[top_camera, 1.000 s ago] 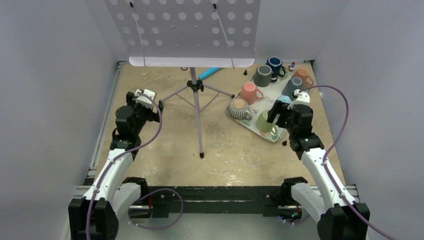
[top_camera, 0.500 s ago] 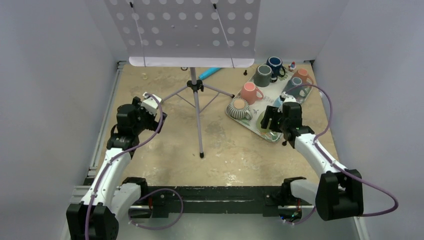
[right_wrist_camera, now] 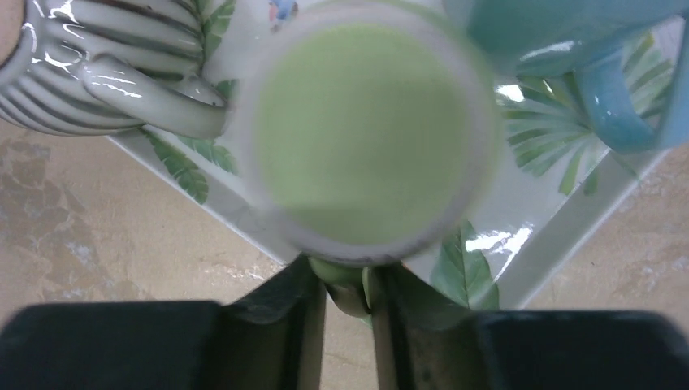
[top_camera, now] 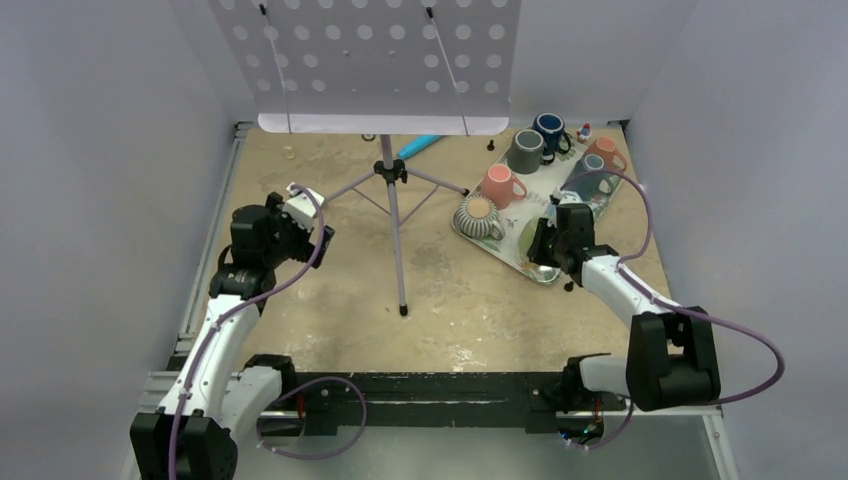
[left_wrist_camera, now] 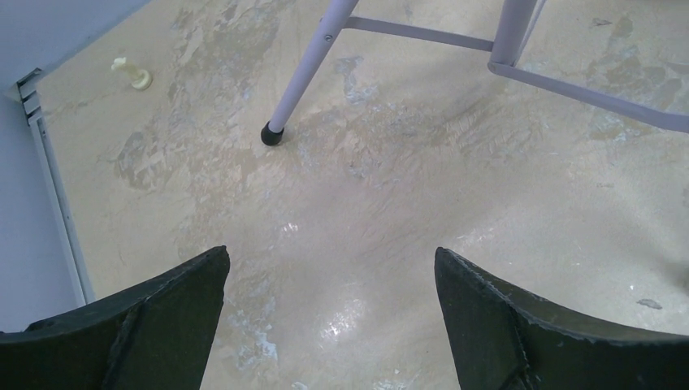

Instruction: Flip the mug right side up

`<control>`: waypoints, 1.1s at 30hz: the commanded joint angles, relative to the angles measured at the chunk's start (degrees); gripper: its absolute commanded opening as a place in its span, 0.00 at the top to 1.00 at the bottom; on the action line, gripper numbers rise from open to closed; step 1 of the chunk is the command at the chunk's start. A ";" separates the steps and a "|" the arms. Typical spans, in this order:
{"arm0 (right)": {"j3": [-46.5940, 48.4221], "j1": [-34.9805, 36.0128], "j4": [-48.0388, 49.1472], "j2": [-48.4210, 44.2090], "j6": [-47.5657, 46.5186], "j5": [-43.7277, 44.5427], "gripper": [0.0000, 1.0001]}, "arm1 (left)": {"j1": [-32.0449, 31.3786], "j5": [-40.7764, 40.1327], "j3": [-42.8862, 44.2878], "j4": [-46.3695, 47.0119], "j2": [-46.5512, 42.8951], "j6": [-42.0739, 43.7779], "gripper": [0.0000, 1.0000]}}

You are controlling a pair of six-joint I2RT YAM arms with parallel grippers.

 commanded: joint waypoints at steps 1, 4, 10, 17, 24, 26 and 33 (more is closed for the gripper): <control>2.53 0.40 1.11 1.93 -0.60 -2.13 0.80 | 0.34 3.98 6.33 -7.16 -0.79 2.80 0.00; 2.14 1.18 1.44 0.76 -1.08 -2.97 0.96 | 0.38 6.14 10.52 -15.87 -1.18 4.27 0.00; 2.68 3.05 -0.18 -11.97 -0.99 -5.51 1.00 | 0.37 14.51 20.87 -36.22 -1.68 4.85 0.02; 5.35 8.21 6.08 -35.11 1.29 -23.82 1.00 | 0.33 32.13 35.52 -52.92 -2.33 1.87 0.06; 1.71 22.60 35.22 -39.45 15.99 -33.42 1.00 | 0.24 53.15 38.37 -44.68 -3.52 -17.22 0.08; 0.93 29.93 44.53 -36.85 18.37 -31.44 1.00 | 0.08 55.84 35.60 -35.46 -3.60 -30.10 0.09; 12.15 49.85 47.64 -21.81 10.22 -22.49 1.00 | -3.23 55.45 29.12 -12.38 -3.47 -51.11 0.09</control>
